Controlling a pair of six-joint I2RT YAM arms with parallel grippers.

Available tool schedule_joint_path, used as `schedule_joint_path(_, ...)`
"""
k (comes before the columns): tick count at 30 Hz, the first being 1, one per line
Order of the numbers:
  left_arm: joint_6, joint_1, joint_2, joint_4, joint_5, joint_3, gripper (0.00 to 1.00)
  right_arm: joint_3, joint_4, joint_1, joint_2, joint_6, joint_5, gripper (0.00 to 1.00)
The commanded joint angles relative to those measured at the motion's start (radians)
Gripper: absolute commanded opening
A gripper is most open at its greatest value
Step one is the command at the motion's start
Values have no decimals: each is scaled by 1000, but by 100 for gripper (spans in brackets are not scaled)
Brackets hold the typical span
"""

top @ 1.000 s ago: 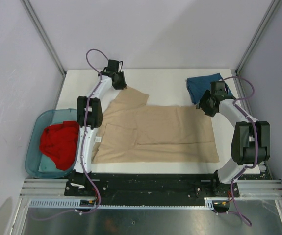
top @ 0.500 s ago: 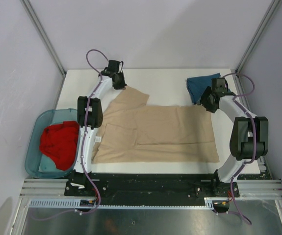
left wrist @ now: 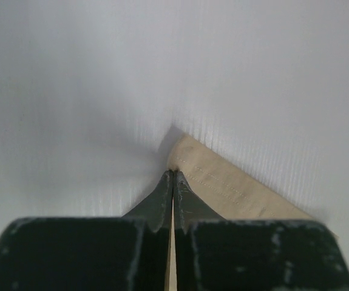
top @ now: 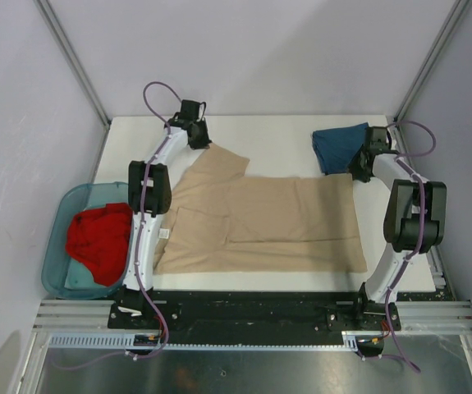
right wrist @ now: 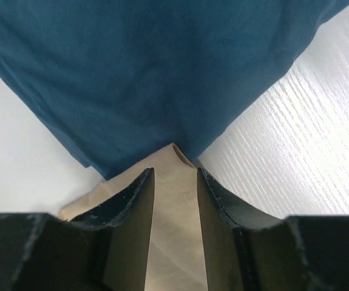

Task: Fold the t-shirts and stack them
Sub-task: Grap the side of the flattened tshirt furthest away from the robot with both arms

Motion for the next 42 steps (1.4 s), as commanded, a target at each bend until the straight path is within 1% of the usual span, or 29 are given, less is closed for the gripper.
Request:
schedule_joint_path(1, 23, 2, -85, 38, -3, -8, 0, 77, 20, 2, 35, 23, 53, 38)
schedule_joint_path(12, 18, 7, -80, 47, 12, -9, 0, 161, -34, 15, 120, 25, 83, 34)
schedule_joint_path(29, 14, 15, -82, 51, 28, -15, 0, 173, -80, 27, 120, 26, 85, 29)
schedule_joint_path(36, 12, 16, -87, 53, 33, -14, 0, 173, -90, 26, 105, 28, 89, 19)
schedule_joint_path(42, 17, 19, -109, 52, 36, -17, 0, 180, -94, 24, 97, 28, 89, 3)
